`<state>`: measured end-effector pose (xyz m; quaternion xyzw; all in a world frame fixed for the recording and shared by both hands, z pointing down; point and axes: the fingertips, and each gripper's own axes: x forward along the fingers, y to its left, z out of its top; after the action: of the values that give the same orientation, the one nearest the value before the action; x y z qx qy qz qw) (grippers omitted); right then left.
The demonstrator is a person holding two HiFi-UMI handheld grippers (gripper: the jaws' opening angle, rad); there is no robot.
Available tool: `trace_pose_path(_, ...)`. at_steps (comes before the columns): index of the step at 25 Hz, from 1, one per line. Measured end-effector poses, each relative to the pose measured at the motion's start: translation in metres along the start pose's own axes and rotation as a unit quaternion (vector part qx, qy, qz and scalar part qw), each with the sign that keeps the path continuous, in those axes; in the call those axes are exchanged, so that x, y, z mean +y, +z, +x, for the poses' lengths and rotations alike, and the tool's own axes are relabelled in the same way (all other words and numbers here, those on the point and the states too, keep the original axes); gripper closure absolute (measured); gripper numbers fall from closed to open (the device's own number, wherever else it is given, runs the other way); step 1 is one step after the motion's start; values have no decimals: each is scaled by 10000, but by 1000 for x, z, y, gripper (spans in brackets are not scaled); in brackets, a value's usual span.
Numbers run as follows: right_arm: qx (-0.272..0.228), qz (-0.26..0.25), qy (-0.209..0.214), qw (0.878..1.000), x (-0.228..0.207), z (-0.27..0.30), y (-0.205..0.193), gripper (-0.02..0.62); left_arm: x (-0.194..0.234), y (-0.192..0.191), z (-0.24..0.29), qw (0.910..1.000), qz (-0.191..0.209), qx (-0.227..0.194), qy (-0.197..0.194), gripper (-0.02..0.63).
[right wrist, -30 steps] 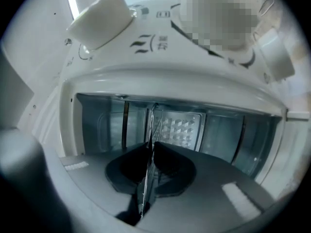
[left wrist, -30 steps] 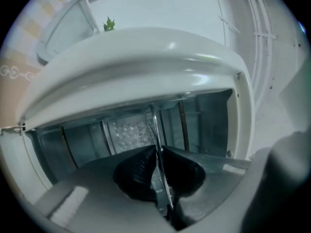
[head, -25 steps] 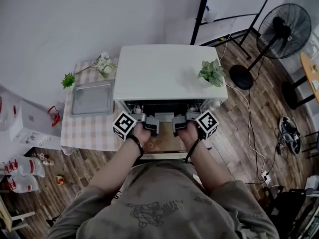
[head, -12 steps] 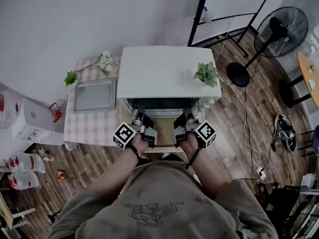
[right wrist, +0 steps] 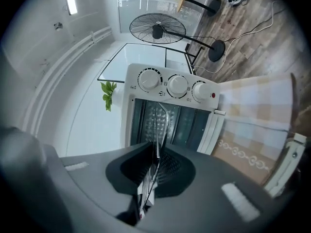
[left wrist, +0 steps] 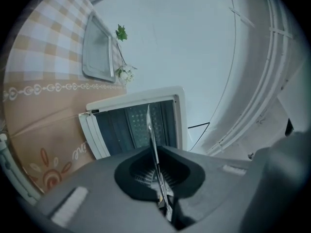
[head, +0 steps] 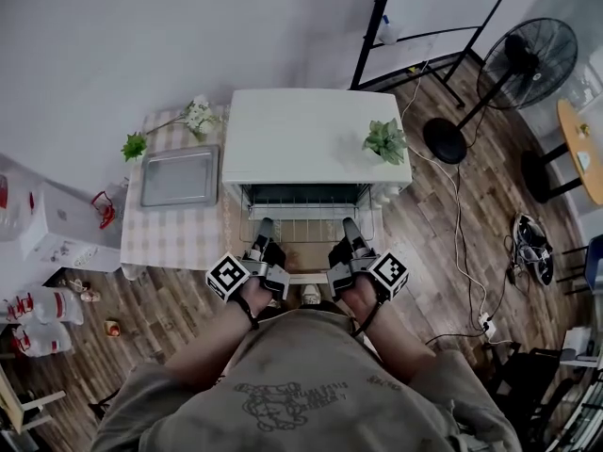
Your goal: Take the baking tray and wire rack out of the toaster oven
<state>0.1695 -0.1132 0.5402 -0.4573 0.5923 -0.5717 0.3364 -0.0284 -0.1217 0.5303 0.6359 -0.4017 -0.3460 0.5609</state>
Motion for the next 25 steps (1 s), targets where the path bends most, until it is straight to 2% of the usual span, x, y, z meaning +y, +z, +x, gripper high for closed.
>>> trace_pose_path(5, 17, 67, -11, 10000, 8, -16, -6, 569, -11, -8, -14, 9997, -193, 99, -123, 604)
trace_pose_path(9, 106, -114, -132, 9998, 8, -28, -10, 569, -22, -15, -24, 9991, -260, 196, -269, 598)
trace_pose_path(18, 177, -117, -160, 9996, 13, -45, -20, 568, -26, -20, -40, 9984, -365, 367, -226, 597)
trace_pose_path(25, 220, -130, -148, 9996, 17, -51, -20, 568, -30, -25, -45, 9984, -234, 485, -165, 595)
